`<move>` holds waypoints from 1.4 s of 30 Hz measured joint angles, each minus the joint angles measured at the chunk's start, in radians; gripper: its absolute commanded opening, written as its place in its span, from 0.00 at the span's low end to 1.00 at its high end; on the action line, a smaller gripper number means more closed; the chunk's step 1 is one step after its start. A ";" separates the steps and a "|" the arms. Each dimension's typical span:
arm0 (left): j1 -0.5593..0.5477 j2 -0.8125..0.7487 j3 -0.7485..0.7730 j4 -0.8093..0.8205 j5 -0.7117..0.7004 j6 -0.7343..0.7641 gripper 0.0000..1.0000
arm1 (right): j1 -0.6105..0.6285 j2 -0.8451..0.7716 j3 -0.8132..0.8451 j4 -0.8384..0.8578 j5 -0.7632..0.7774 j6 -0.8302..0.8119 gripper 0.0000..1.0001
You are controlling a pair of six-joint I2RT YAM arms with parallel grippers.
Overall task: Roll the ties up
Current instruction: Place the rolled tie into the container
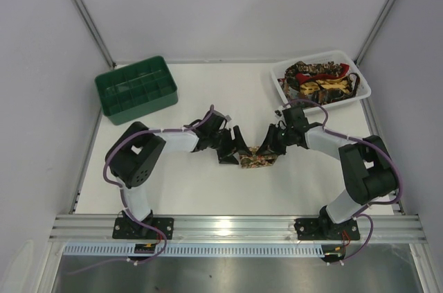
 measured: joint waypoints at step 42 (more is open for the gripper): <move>-0.003 0.037 0.220 -0.250 -0.119 0.292 0.00 | -0.018 -0.054 0.208 -0.233 0.153 -0.062 0.72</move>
